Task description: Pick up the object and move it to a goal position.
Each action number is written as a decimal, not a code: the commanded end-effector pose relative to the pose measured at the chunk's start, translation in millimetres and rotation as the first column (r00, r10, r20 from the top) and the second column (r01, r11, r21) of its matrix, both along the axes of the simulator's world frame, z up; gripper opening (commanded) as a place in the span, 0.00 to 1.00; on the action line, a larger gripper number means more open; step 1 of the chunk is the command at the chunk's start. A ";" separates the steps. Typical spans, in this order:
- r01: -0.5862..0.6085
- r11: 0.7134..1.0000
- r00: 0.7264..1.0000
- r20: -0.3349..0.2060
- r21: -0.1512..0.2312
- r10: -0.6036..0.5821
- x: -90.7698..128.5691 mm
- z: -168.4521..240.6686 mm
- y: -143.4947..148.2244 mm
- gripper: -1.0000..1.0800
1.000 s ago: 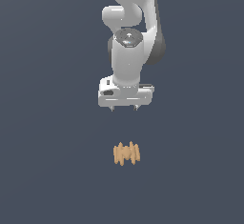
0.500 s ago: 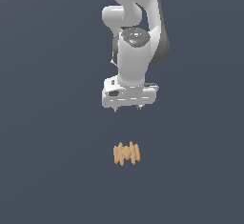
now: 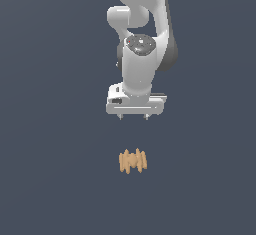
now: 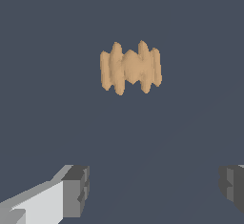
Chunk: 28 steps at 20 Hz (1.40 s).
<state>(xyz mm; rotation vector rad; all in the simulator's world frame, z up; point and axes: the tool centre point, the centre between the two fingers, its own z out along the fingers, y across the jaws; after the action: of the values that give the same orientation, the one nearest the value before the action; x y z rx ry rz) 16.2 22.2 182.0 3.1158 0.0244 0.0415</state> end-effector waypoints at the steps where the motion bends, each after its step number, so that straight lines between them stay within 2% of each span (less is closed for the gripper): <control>1: 0.050 0.999 0.999 -0.001 0.004 -0.050 4.7 -3.0 -0.7 0.96; 7: 0.209 0.978 0.978 -0.005 0.015 -0.208 19.6 -12.8 -2.7 0.96; 14: 0.403 0.915 0.915 -0.012 0.025 -0.403 37.9 -26.3 -5.1 0.96; 21: 0.579 0.815 0.815 -0.019 0.029 -0.578 55.0 -40.7 -6.8 0.96; 28: 0.728 0.685 0.685 -0.024 0.031 -0.728 70.9 -55.7 -7.7 0.96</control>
<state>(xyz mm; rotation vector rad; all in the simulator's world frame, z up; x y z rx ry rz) 83.6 14.7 129.6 2.9229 -1.1612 0.0082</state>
